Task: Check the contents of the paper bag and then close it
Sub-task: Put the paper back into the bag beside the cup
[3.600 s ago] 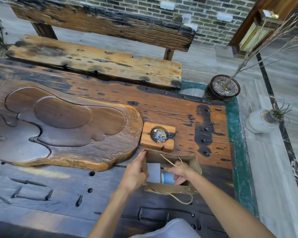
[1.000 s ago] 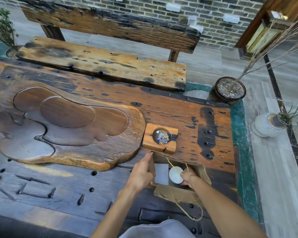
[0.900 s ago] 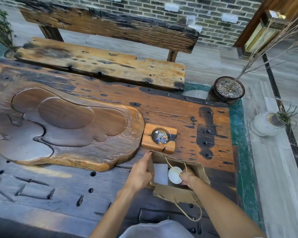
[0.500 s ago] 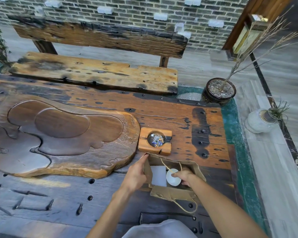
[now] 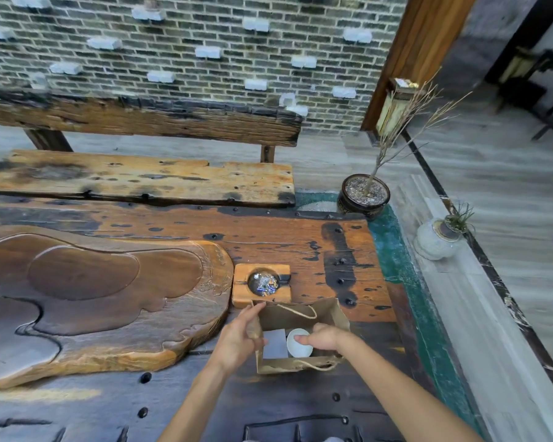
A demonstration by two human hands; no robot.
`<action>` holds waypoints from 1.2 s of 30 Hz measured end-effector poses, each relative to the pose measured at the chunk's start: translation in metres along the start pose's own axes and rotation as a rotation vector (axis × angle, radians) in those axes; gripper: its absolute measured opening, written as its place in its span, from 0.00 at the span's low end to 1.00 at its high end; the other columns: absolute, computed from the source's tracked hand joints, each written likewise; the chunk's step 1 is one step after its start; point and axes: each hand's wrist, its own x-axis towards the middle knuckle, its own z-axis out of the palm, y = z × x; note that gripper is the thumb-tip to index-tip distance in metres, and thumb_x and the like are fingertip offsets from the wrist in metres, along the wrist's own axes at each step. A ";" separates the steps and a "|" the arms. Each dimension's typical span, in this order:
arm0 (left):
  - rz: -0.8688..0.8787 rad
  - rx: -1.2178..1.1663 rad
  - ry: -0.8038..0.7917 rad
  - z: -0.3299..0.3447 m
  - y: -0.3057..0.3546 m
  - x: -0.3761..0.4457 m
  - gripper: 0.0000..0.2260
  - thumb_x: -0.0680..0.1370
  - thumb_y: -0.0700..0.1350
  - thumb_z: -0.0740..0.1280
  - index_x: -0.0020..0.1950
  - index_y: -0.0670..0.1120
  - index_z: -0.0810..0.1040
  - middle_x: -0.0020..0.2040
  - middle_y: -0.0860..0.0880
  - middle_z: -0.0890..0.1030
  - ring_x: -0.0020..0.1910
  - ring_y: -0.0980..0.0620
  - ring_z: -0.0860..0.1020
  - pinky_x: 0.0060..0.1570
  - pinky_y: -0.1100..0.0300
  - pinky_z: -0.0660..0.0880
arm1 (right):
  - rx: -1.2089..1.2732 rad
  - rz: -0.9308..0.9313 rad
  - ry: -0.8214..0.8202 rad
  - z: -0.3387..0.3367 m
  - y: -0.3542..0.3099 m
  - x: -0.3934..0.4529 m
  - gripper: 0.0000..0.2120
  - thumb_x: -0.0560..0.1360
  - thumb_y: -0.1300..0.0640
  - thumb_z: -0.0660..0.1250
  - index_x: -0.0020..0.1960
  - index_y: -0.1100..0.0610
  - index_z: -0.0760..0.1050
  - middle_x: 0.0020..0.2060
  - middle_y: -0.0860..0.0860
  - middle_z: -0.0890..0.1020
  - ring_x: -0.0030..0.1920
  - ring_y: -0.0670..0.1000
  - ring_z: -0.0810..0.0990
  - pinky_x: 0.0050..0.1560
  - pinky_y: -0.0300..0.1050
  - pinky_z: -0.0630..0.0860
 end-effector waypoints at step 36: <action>0.204 -0.019 0.264 -0.046 0.047 -0.013 0.05 0.77 0.49 0.68 0.47 0.60 0.80 0.46 0.55 0.83 0.46 0.56 0.80 0.51 0.56 0.76 | 0.310 -0.470 0.331 -0.093 0.010 -0.132 0.10 0.79 0.48 0.66 0.54 0.52 0.80 0.47 0.48 0.87 0.51 0.49 0.85 0.51 0.43 0.80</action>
